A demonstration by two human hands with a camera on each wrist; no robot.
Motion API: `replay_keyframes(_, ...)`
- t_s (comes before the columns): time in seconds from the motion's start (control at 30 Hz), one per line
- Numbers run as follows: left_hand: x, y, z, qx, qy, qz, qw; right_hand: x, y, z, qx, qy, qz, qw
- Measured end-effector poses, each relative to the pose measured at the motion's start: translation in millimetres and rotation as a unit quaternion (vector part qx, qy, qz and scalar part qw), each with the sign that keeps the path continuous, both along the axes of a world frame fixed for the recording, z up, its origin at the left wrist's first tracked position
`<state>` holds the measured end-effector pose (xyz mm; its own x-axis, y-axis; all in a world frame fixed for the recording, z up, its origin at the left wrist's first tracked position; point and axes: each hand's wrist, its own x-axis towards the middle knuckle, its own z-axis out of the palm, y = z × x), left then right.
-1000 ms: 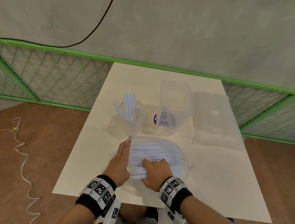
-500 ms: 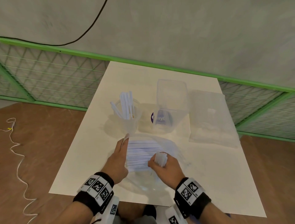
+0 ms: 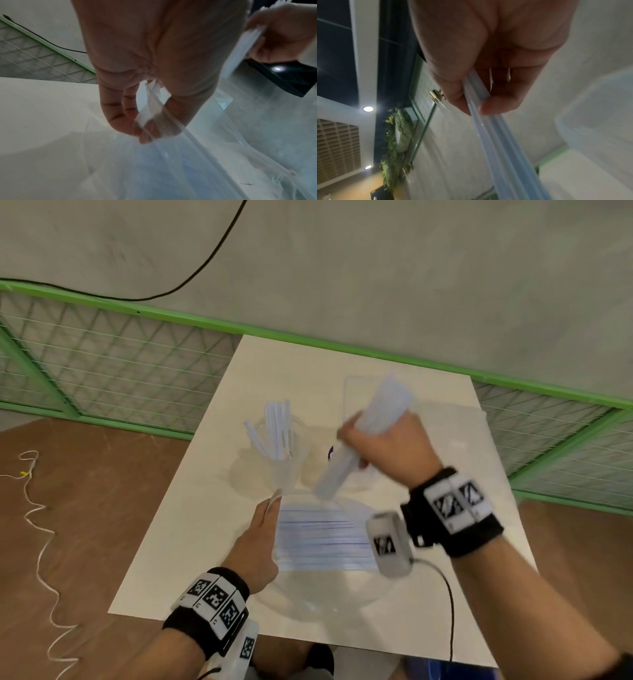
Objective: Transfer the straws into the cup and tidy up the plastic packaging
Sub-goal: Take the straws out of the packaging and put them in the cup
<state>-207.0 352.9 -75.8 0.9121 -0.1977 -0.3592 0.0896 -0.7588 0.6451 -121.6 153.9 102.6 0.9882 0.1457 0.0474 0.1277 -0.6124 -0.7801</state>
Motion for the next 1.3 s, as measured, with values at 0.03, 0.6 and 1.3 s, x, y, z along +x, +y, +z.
replay_keyframes(0.03,0,0,1,-0.002,0.0,-0.001,1.0,14,7,15,-0.001,-0.02,-0.004,1.0)
replay_keyframes(0.6,1,5,3,-0.015,-0.016,0.003,1.0,110,73,-16,-0.235,0.123,0.092,0.96)
replay_keyframes(1.3,-2,-7,4,-0.002,-0.007,-0.003,1.0,-97,30,-177,-0.394,0.038,0.233,0.888)
